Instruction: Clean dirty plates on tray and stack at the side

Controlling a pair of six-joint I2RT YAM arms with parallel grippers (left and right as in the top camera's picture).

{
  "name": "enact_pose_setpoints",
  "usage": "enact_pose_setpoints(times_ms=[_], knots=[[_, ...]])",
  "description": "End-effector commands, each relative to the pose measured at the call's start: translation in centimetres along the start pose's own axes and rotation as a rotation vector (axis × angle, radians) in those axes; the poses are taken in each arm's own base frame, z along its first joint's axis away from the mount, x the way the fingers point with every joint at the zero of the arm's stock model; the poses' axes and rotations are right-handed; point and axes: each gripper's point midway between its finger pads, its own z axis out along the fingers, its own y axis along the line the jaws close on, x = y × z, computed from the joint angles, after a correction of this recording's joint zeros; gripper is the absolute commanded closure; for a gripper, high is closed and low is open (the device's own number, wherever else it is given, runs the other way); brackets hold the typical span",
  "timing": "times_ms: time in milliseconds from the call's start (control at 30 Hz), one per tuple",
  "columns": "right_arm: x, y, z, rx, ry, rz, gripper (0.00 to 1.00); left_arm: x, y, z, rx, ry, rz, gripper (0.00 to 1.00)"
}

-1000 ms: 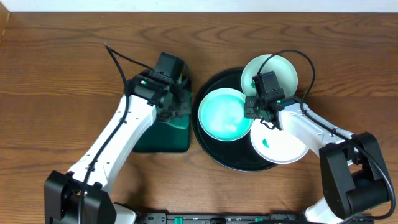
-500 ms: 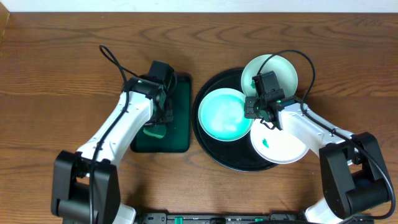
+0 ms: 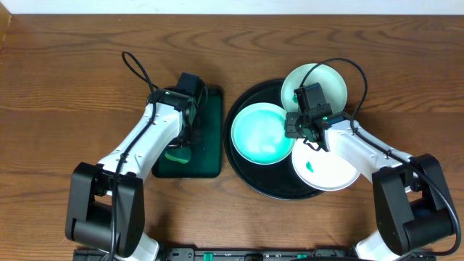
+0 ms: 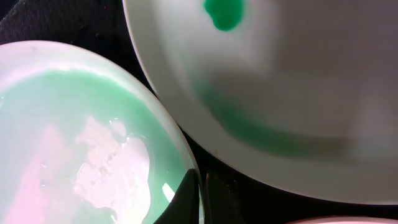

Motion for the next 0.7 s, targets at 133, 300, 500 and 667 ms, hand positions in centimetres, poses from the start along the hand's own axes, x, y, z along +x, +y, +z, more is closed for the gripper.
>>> enact_pose_setpoints(times_ms=[133, 300, 500, 667], knots=[[0.6, 0.6, 0.3, -0.027, 0.024, -0.007, 0.99, -1.0, 0.7, -2.7, 0.008, -0.085, -0.001, 0.43], [0.6, 0.6, 0.3, -0.027, 0.024, -0.007, 0.99, -2.5, 2.2, -6.6, 0.053, -0.209, -0.075, 0.36], [0.6, 0.6, 0.3, -0.027, 0.024, -0.007, 0.99, -3.5, 7.6, -9.0, 0.058, -0.290, -0.299, 0.36], [0.6, 0.6, 0.3, -0.027, 0.024, -0.007, 0.99, -3.2, 12.0, -9.1, 0.024, -0.289, -0.431, 0.36]])
